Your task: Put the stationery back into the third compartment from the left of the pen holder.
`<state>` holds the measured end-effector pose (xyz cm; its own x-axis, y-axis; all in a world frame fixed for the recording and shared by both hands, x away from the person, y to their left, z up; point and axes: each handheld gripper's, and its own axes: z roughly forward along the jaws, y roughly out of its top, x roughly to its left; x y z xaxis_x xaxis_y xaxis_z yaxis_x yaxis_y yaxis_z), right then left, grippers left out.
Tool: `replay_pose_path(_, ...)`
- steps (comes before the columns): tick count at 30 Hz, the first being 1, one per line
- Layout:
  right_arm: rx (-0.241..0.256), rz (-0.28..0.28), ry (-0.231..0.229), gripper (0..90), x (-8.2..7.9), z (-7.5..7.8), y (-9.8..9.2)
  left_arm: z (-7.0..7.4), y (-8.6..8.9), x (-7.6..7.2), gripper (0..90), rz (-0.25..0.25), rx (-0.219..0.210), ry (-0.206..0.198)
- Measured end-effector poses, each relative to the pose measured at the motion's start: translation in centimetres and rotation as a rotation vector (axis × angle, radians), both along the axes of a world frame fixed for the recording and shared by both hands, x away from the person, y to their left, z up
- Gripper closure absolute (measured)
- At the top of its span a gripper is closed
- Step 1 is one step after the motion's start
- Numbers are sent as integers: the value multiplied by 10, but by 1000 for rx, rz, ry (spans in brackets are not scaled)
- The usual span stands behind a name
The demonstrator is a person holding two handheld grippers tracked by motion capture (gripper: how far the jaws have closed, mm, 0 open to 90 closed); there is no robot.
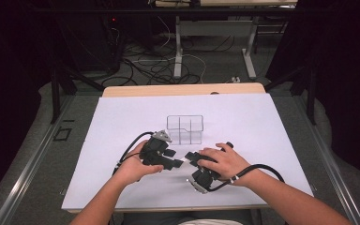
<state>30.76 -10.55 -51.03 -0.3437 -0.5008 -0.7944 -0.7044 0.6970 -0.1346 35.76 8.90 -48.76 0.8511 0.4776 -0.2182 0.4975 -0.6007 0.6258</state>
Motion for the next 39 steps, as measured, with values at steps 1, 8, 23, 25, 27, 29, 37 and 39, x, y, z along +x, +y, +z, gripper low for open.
replay_pose_path(1, 1, 3, 2, 673, 0, 0, 0, 0, -1, 0, 466, -7, 6, 0)
replay_pose_path(8, -1, 5, -5, 673, -1, 0, 2, 1, -9, 3, 484, -34, 33, 5)
replay_pose_path(23, -3, 25, -24, 673, -2, -1, 3, -4, -22, 6, 575, -85, 76, 38)
replay_pose_path(25, -5, 30, -25, 672, -2, -1, 4, -4, -22, 6, 608, -96, 89, 44)
replay_pose_path(27, -9, 33, -27, 673, -2, -2, 4, -4, -24, 6, 627, -101, 88, 50)
replay_pose_path(29, -8, 36, -30, 672, -2, -2, 4, -4, -24, 6, 629, -106, 96, 59)
replay_pose_path(37, -15, 50, -31, 672, -4, -4, 5, -8, -24, 8, 677, -158, 120, 69)
replay_pose_path(39, -19, 49, -34, 671, -3, -4, 6, -8, -24, 9, 680, -164, 129, 77)
